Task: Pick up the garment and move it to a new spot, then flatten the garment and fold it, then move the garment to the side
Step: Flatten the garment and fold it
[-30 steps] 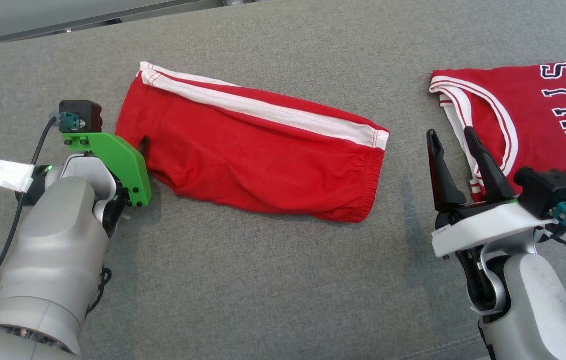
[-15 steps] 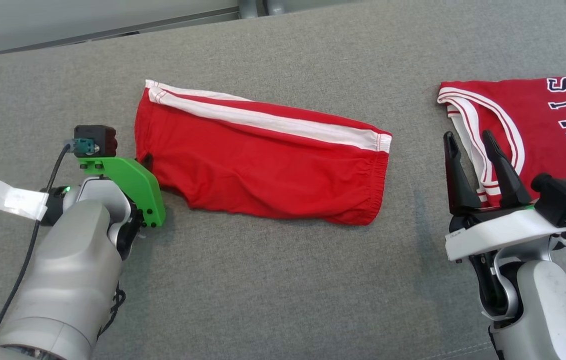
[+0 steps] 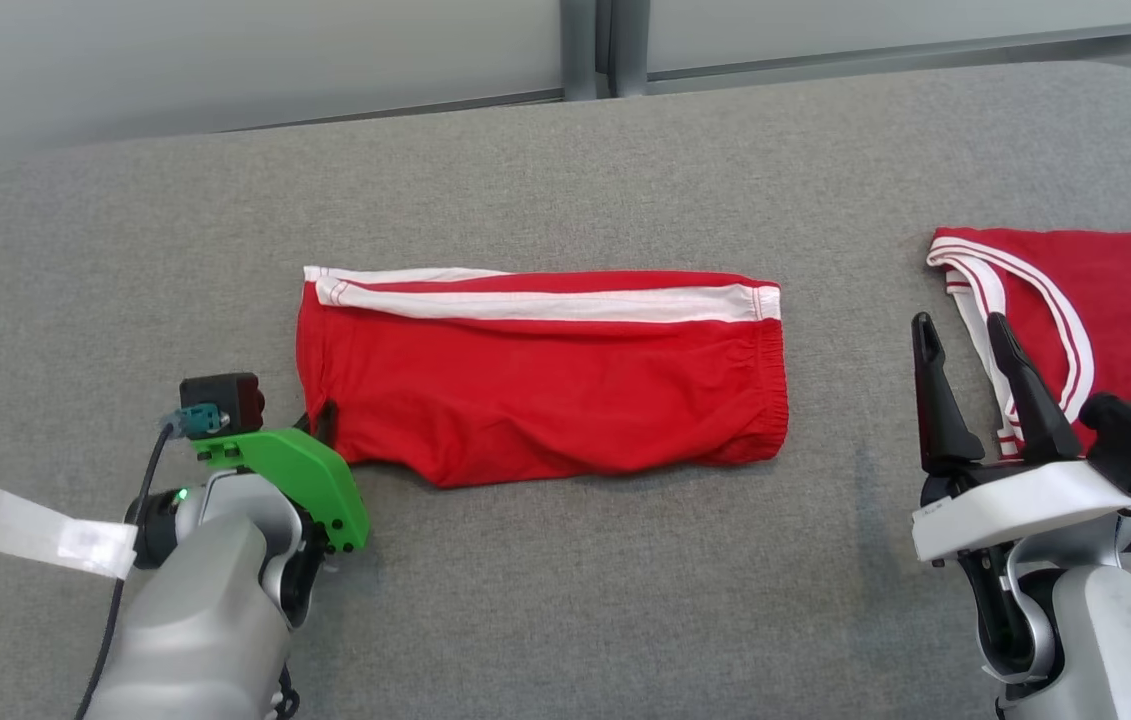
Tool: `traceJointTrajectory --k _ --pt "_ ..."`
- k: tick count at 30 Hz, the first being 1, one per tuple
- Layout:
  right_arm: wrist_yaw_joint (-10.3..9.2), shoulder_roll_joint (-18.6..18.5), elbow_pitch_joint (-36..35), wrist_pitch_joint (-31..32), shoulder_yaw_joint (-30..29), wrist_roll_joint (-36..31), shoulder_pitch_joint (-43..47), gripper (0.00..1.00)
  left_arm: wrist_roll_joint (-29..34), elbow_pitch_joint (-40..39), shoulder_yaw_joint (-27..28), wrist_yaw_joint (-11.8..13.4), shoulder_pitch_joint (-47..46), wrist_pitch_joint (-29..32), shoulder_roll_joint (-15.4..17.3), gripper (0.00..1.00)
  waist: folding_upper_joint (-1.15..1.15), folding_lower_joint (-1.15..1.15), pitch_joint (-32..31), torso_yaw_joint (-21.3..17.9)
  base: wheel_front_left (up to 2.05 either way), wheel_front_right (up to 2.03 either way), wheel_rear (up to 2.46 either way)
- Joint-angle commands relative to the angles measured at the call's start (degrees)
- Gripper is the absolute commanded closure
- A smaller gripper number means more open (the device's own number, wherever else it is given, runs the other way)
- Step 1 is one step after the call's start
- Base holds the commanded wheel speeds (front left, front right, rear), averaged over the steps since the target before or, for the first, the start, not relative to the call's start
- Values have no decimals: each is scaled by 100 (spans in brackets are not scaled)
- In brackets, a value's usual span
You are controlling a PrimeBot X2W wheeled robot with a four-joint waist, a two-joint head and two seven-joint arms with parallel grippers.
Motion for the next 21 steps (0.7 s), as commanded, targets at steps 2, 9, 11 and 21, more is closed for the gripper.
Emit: traceJointTrajectory --k 2,9,11,21 --pt "0 -14 -26 14 -46 1 123 0 -67 -104 46 108 257 -112 -32 100 61 0 -203 204 0 0 0" --pt "0 -15 -37 70 -39 -11 254 0 -166 -496 78 406 743 -187 -64 100 61 0 -304 257 0 0 0" --pt "0 -15 -31 78 -15 -18 278 0 -184 -619 80 484 836 -167 -35 100 61 0 -321 241 0 0 0" --pt "0 -15 53 164 -5 -29 340 0 5 -1366 65 860 1143 -528 200 0 61 0 -424 181 0 0 0"
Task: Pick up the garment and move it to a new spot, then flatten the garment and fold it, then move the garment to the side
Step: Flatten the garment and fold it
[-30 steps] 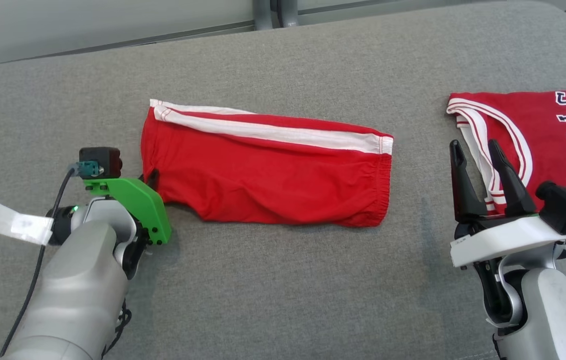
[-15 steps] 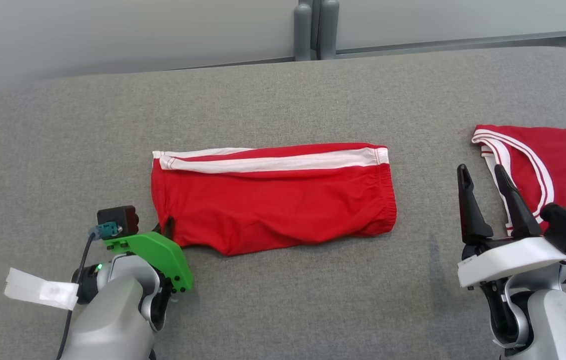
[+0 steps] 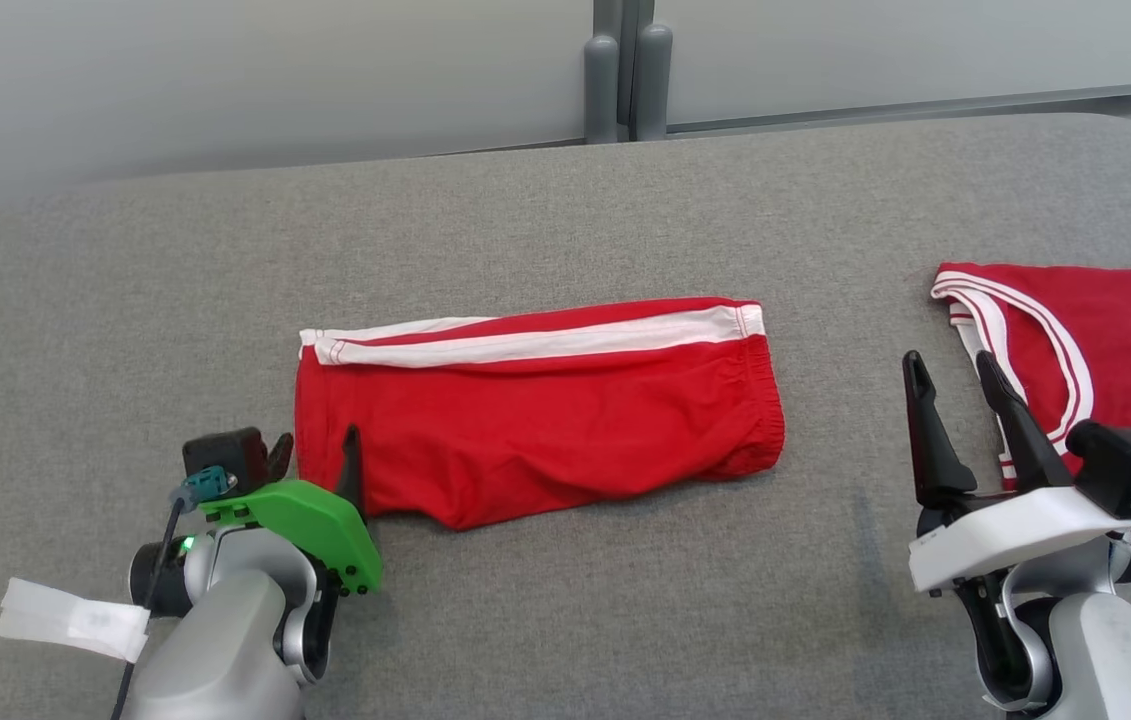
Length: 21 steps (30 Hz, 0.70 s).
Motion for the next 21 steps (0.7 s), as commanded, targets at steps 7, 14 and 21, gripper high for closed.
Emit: traceJointTrajectory --k 7,14,21 --pt "0 -15 58 129 -124 -92 171 0 459 -1112 135 374 447 -299 302 0 61 0 -225 100 0 0 0" --pt "0 -15 120 300 -186 -131 219 0 890 -2320 496 668 1044 -297 482 0 61 0 -348 223 0 0 0" --pt "0 -16 194 479 -228 -249 119 0 1250 -3453 879 941 1811 -300 612 0 61 0 -392 332 0 0 0"
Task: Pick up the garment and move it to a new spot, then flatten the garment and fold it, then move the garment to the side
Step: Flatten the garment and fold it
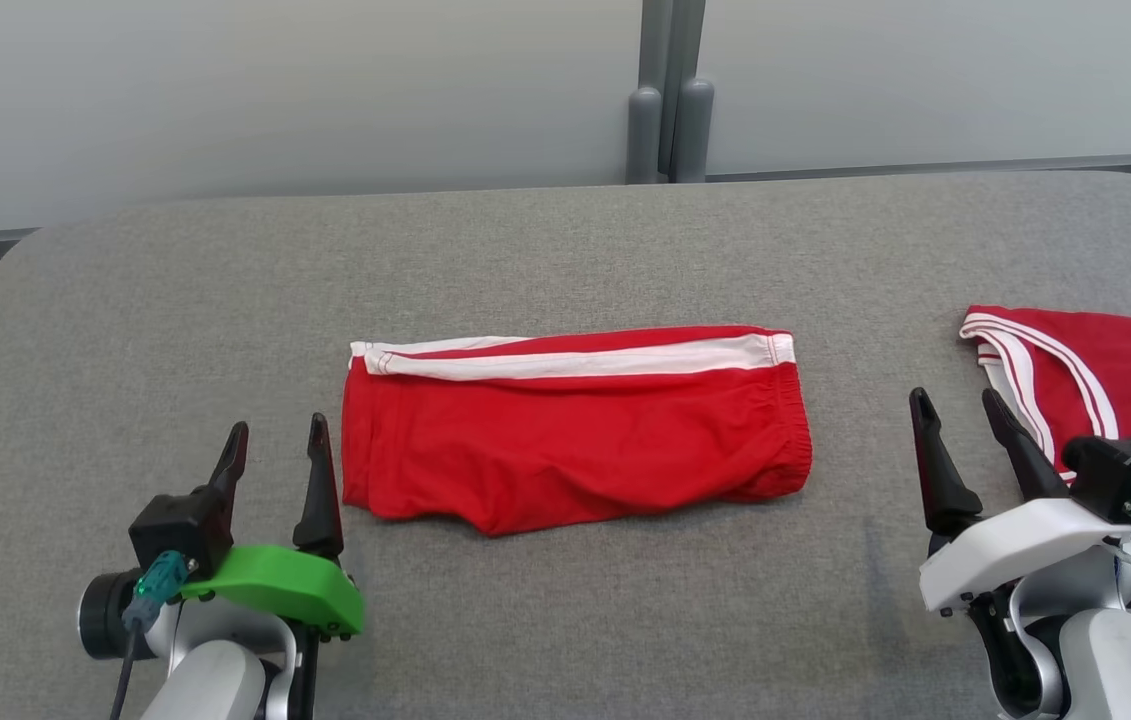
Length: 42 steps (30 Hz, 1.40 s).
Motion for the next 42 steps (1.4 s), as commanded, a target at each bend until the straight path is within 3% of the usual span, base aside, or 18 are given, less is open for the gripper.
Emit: traceJointTrajectory --k 1,13,20,30,37,38,40,42 --pt "0 -16 24 23 -13 -60 -37 0 50 -86 45 41 120 -14 46 0 61 0 -7 31 0 0 0" --pt "0 -16 576 419 167 -40 -375 0 184 -774 125 209 472 31 49 0 61 0 30 297 0 0 0" --pt "0 -17 1373 743 126 89 -775 0 154 -907 35 204 378 125 7 0 61 0 195 508 0 0 0" --pt "0 -18 2665 388 81 1025 -1222 0 145 -992 -52 144 209 170 -50 0 61 0 459 844 0 0 0" --pt "0 -19 3164 151 329 1385 -1457 0 137 -975 -55 170 210 181 -13 0 61 0 515 896 0 0 0" --pt "0 -17 3238 132 370 1427 -1492 7 132 -975 -57 168 206 177 -6 0 61 0 520 896 0 0 0" --pt "0 -19 3387 114 425 1471 -1558 45 128 -987 -49 169 193 181 10 0 61 0 529 890 0 0 0" --pt "0 -17 3514 86 484 1495 -1629 58 117 -1002 -33 176 176 181 25 0 61 0 542 878 0 0 0"
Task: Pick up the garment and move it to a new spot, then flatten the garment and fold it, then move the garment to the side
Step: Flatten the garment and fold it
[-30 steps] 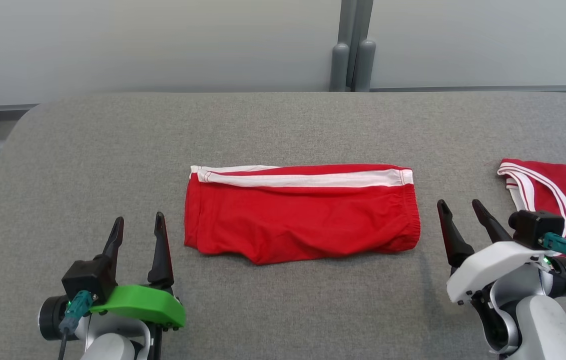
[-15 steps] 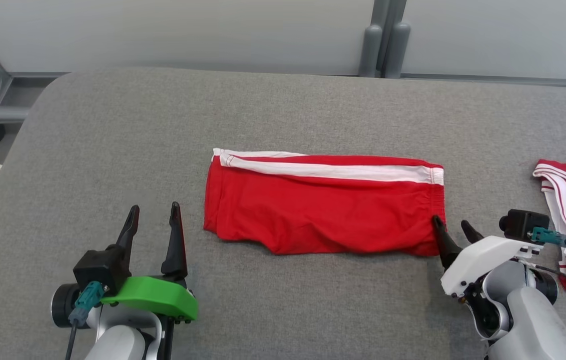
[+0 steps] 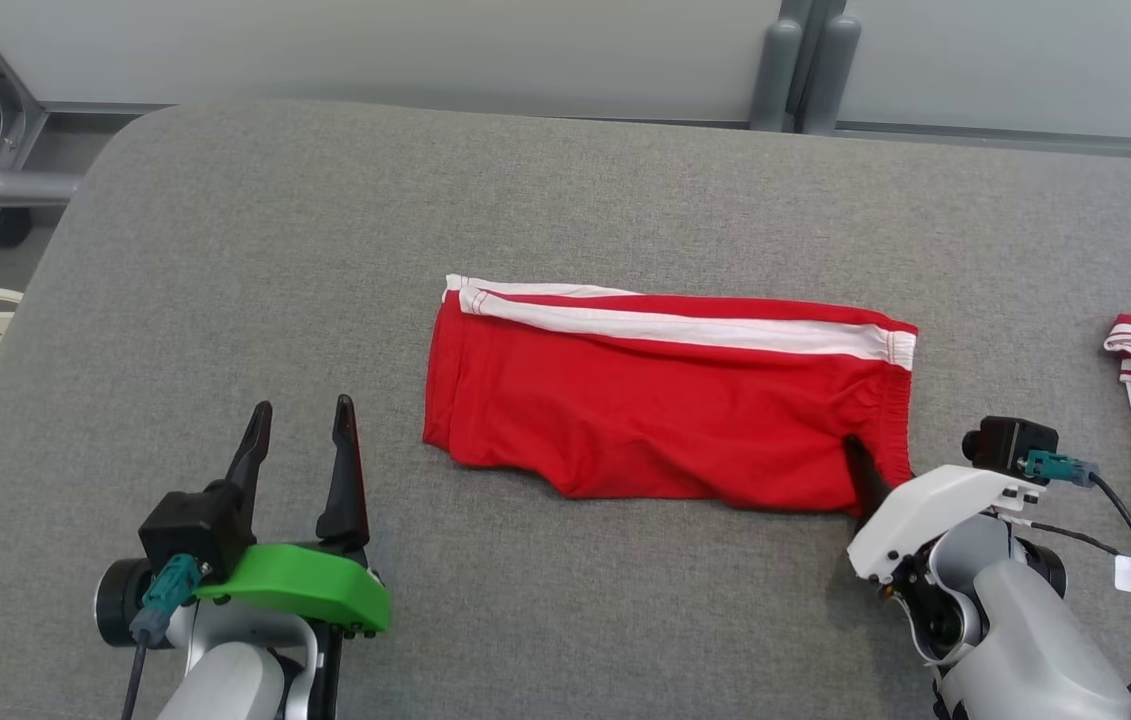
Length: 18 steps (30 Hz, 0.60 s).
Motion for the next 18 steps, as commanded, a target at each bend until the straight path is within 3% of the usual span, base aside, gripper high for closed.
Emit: traceJointTrajectory --k 1,3,6,12,18 --pt "0 -19 91 -38 37 34 -74 63 -12 -25 25 12 -101 -6 37 0 61 0 10 -13 0 0 0" --pt "0 -18 190 -80 93 104 -155 73 -16 -31 31 19 -110 -11 47 0 61 0 17 -27 0 0 0" --pt "0 -17 263 -206 140 149 -287 99 -20 -46 37 33 -111 -23 58 0 61 0 27 -56 0 0 0" --pt "0 -70 147 -296 77 42 -434 100 -41 -24 -1 38 -75 -29 42 0 61 0 5 -144 0 0 0" --pt "0 -462 -305 -7 13 22 -312 100 -45 -46 -53 35 -69 -29 3 0 61 0 -31 -283 0 0 0"
